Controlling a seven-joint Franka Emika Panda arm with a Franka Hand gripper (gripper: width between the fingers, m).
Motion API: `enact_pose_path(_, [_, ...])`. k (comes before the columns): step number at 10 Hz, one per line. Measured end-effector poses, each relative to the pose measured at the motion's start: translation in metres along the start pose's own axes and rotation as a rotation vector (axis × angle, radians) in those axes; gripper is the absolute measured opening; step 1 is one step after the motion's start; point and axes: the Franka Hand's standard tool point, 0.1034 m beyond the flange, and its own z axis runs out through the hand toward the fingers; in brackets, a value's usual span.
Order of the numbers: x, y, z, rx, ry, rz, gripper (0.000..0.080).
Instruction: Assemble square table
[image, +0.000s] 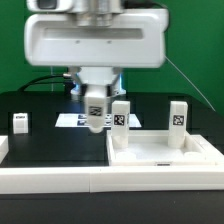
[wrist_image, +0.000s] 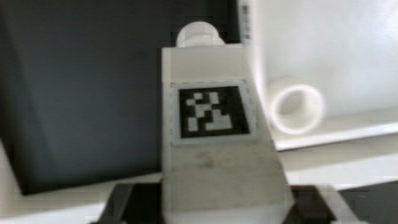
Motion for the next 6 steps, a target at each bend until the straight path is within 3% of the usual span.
enact_pose_path(1, [0.002, -0.013, -0.003, -0.005, 0.009, -0.002, 0.0291])
enact_pose_path(4, [0.005, -0.011, 0.000, -0.006, 0.049, -0.008, 0.0291])
enact_pose_path(5, [0.011, -0.013, -0.001, -0.005, 0.122, -0.006, 0.0291])
enact_pose_path(6, [0.005, -0.023, 0.000, -0.001, 0.182, -0.012, 0.0291])
